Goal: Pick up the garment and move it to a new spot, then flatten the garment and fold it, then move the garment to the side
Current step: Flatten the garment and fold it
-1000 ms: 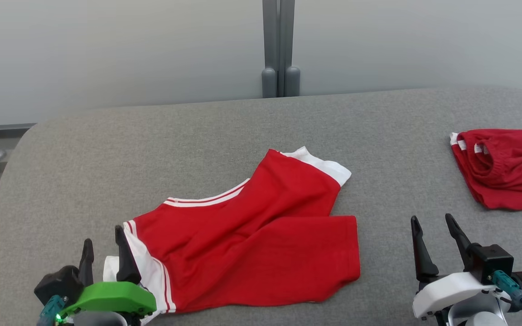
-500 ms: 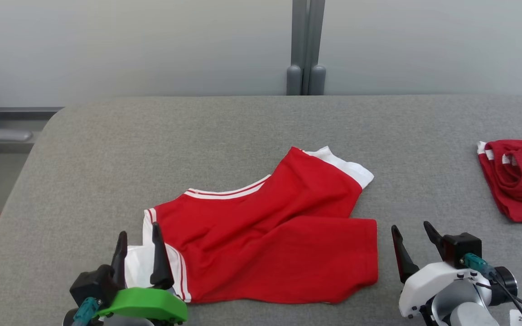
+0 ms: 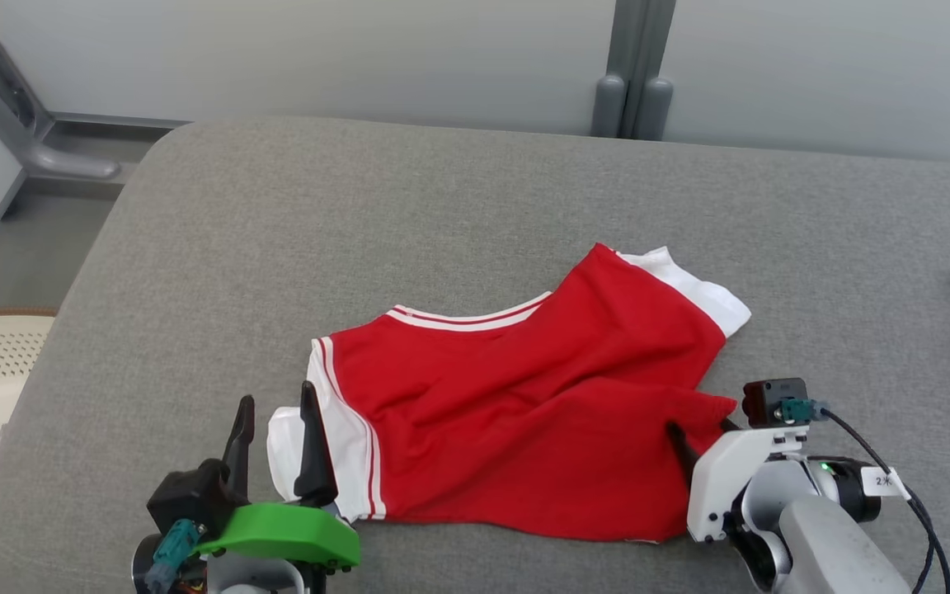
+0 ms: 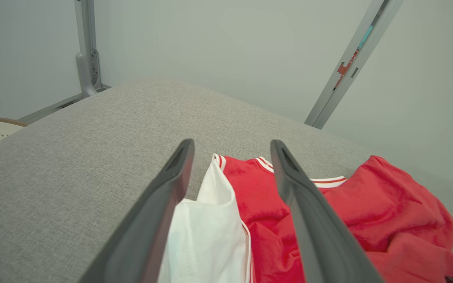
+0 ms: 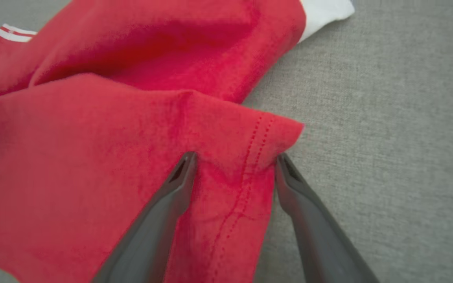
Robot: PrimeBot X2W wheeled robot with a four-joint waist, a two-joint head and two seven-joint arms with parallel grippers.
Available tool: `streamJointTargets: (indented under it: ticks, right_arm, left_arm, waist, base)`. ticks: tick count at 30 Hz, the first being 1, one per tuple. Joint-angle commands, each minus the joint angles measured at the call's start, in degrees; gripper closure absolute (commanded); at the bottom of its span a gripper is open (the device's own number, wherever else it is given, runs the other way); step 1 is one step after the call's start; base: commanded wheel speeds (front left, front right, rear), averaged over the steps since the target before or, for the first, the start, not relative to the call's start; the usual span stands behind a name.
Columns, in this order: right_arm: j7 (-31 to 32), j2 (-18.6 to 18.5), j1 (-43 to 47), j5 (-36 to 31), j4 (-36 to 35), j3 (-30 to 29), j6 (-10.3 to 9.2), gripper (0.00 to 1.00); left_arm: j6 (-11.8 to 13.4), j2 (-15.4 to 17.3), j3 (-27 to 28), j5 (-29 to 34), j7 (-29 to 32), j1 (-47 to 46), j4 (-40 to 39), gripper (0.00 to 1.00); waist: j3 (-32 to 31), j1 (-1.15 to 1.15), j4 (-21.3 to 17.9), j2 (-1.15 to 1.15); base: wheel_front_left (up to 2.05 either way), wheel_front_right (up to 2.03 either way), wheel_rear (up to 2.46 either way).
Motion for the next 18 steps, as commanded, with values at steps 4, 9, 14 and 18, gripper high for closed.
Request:
streamJointTargets:
  ticks: [4,9,14,18]
  right_arm:
    - [-1.7,-1.6,-4.0,1.6,2.1,0.2,-0.1,1.0]
    - [-3.9,-4.9,-9.6,0.5,3.8,-1.9,-0.1,1.0]
    - [-3.6,-7.8,-15.6,-0.3,6.4,-4.2,-0.1,1.0]
    - [-4.2,-9.2,-19.7,-1.6,9.4,-5.4,-0.1,1.0]
  left_arm:
    - [0.4,0.2,0.1,-0.2,0.0,-1.3,-0.6,0.0]
    - [0.6,0.2,-0.6,-0.5,0.0,-2.0,-1.8,0.0]
    - [0.8,0.2,-1.5,-1.2,0.0,-2.8,-2.4,0.0]
    - [0.8,0.2,-2.1,-1.5,0.0,-3.5,-2.4,0.0]
  waist:
    - [1.6,0.0,1.4,0.0]
    - [2.8,0.0,1.5,0.0]
    - [3.8,0.0,1.4,0.0]
    - [4.4,0.0,1.4,0.0]
  base:
    - [0.0,0.0,0.0]
    - [0.0,0.0,0.0]
    - [0.0,0.0,0.0]
    - [0.0,0.0,0.0]
